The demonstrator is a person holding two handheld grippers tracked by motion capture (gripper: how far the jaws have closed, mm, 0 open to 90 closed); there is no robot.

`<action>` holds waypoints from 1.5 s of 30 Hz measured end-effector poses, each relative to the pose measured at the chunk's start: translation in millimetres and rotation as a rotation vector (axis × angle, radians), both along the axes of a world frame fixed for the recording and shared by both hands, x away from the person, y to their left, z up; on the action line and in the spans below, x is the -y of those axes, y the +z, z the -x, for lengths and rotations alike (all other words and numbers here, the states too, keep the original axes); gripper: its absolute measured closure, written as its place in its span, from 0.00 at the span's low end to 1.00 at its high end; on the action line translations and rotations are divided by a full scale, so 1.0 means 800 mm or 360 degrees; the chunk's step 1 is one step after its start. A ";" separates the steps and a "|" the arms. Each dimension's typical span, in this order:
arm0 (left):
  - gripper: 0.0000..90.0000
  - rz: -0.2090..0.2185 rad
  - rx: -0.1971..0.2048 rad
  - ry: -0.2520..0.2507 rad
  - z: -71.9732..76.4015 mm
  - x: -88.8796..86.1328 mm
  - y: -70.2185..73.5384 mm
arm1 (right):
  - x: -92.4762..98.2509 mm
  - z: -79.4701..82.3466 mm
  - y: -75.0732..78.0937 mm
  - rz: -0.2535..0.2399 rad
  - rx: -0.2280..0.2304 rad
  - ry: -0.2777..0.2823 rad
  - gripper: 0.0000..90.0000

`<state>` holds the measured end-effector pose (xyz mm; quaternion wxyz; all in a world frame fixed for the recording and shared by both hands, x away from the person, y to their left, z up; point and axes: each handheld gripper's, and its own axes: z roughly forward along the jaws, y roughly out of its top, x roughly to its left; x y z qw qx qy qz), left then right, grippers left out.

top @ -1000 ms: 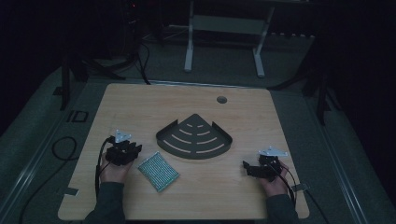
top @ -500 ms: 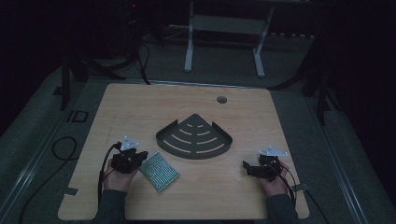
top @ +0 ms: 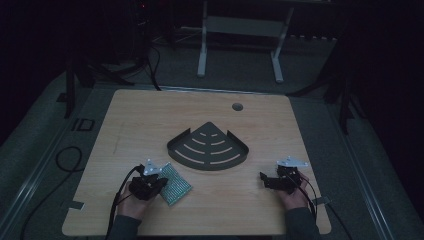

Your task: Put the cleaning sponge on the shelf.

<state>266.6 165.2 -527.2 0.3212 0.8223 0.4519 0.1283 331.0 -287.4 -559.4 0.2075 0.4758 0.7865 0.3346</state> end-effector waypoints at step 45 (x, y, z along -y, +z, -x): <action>0.93 -0.0264 -0.0055 0.0229 -0.082 -0.082 0.005 | 0.000 0.000 0.000 -0.0001 -0.0001 0.0000 0.16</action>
